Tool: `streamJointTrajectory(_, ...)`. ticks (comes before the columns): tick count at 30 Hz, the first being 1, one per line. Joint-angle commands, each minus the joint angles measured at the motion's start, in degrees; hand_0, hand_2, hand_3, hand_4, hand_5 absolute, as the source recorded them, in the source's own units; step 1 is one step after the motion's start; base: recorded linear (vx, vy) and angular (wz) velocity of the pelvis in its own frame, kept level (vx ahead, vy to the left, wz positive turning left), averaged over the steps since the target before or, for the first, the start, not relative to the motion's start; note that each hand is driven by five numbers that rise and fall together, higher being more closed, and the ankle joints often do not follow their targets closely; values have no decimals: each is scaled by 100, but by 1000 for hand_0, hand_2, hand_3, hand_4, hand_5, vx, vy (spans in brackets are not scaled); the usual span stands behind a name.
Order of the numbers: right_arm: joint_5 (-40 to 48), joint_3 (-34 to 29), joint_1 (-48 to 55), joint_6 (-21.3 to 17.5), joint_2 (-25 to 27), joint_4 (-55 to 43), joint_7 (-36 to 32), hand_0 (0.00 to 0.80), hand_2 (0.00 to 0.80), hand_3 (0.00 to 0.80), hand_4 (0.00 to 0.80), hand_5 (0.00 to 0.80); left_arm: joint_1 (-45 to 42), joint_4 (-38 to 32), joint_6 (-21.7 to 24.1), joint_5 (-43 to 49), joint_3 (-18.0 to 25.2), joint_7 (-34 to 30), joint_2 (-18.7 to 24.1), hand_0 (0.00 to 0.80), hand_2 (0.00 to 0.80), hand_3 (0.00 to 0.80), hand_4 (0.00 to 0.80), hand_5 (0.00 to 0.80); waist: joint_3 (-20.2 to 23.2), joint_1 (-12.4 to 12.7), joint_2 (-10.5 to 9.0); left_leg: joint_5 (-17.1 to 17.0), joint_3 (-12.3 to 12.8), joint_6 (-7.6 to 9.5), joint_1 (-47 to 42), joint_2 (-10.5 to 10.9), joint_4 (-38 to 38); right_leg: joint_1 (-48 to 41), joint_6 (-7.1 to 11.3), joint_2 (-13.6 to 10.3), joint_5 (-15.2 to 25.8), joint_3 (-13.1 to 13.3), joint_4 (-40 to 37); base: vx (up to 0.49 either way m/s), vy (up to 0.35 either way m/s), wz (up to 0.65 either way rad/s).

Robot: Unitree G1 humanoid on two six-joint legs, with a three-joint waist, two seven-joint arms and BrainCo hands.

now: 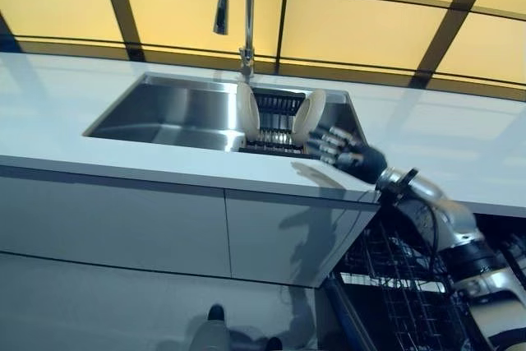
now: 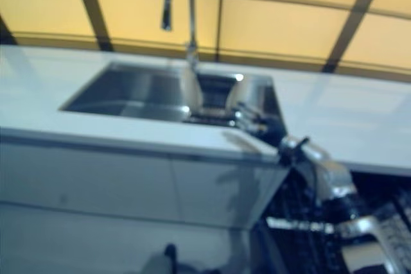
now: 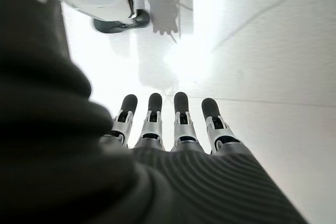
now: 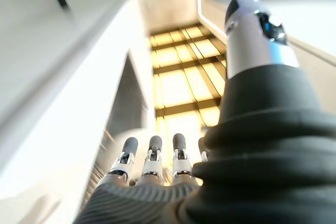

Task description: Take plates into dishwasher

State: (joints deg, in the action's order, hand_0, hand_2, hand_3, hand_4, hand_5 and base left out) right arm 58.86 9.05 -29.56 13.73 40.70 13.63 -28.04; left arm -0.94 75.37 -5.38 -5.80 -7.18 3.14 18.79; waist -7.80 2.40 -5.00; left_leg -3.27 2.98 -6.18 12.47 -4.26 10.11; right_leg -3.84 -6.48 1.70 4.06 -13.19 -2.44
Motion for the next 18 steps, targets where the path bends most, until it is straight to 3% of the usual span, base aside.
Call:
streamJointTrajectory(1, 956, -502, -787, -288, 279, 156, 280, 0, 0, 0, 0, 0, 145, 25, 235, -264, -228, 254, 104, 0, 0, 0, 0, 0, 274, 207, -146, -297, -43, 265, -480, 159, -825, -810, 986, -438, -805, 976, 368, 149, 141, -28)
streamJointTrajectory(4, 1334, -671, -988, -365, 333, 306, 538, 0, 0, 0, 0, 0, 209, 72, 276, -405, -273, 255, 100, 0, 0, 0, 0, 0, 409, 195, -142, -237, 26, 270, -672, 136, -977, -782, 1030, -516, -788, 865, 299, 134, 106, -8)
streamJointTrajectory(8, 1485, -868, -1438, -764, 398, 497, 1545, 0, 0, 0, 0, 0, 302, 220, 377, -445, -456, 259, 32, 0, 0, 0, 0, 0, 552, 245, -183, -167, 16, 282, -613, 180, -942, -730, 1048, -583, -712, 752, 141, 81, 71, 31)
streamJointTrajectory(12, 1558, -766, -1883, -759, 578, 793, 2197, 0, 0, 0, 0, 0, 280, 283, 456, -478, -539, 274, -15, 0, 0, 0, 0, 0, 576, 291, -224, -108, 0, 282, -612, 202, -925, -736, 1090, -633, -636, 693, 24, 62, 53, 49)
streamJointTrajectory(18, 1426, -418, -2438, -649, 752, 1030, 2792, 0, 0, 0, 0, 0, 270, 271, 457, -563, -586, 339, -25, 0, 0, 0, 0, 0, 606, 320, -265, -29, 31, 302, -745, 224, -944, -695, 1173, -742, -466, 630, -126, 73, 73, 13)
